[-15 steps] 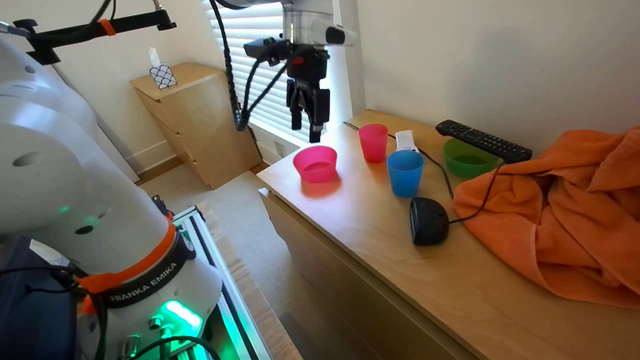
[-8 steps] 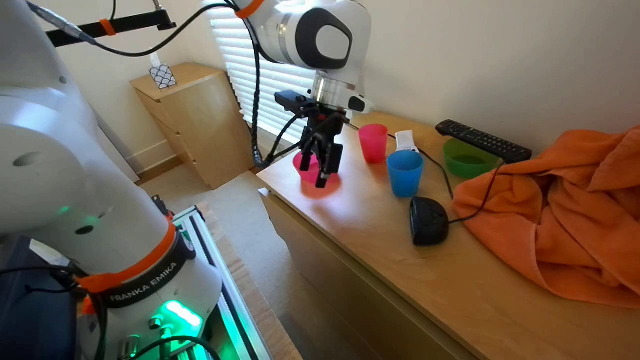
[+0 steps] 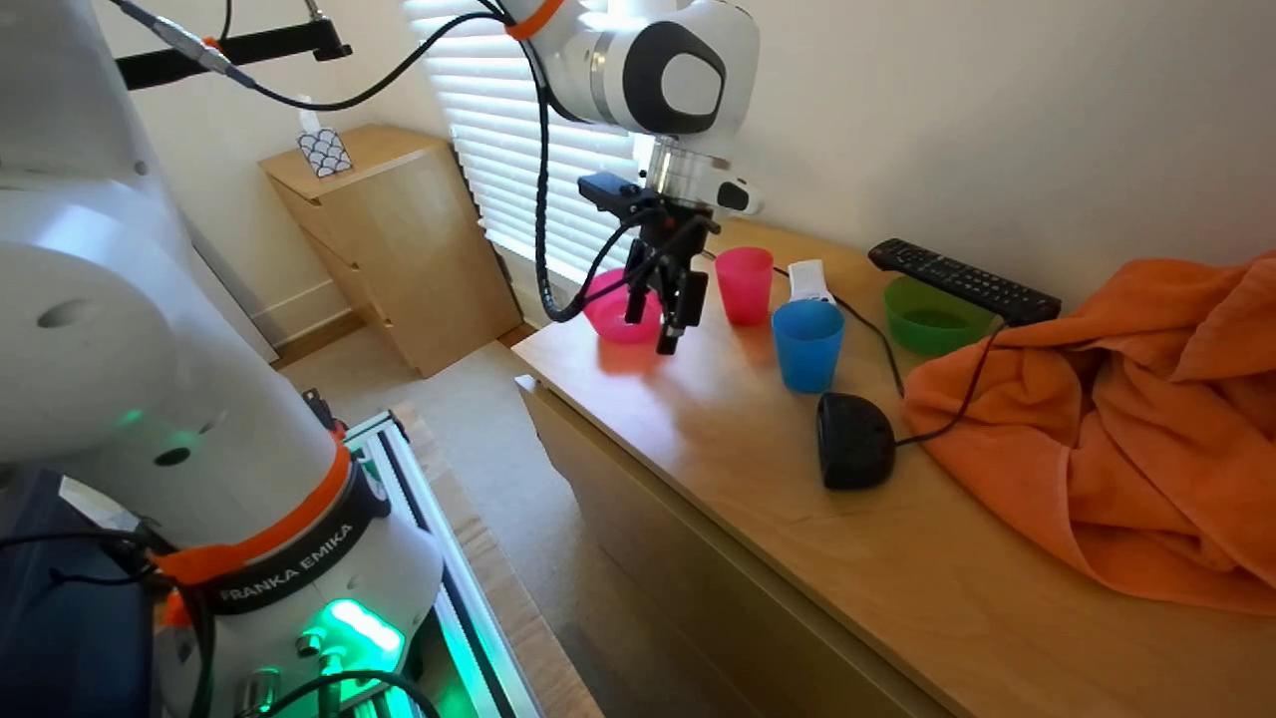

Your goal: Put the pink bowl on the blue cup

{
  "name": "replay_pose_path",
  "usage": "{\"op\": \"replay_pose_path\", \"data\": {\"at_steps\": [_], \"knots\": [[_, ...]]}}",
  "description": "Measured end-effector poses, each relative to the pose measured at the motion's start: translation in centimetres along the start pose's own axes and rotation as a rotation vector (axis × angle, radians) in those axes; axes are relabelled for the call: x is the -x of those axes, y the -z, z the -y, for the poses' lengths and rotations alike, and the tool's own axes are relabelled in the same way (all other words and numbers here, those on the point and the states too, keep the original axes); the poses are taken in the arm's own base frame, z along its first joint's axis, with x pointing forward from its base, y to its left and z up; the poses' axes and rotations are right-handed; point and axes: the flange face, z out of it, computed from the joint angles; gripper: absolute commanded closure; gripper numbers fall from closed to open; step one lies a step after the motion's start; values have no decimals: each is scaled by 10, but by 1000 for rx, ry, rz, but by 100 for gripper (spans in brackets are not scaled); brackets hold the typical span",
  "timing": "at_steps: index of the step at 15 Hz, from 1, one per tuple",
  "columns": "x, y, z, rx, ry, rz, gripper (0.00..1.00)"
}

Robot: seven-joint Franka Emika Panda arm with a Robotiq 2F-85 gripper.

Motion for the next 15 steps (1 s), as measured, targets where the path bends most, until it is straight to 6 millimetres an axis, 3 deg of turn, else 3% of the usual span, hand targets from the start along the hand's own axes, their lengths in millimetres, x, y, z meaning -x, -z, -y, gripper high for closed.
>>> {"op": "replay_pose_path", "data": {"at_steps": [11,12,13,15], "knots": [[9,25,23,-23,62,-70,0],[7,24,24,-33,56,-77,26],[4,22,26,-47,49,-82,26],[0,16,30,-63,41,-84,39]]}}
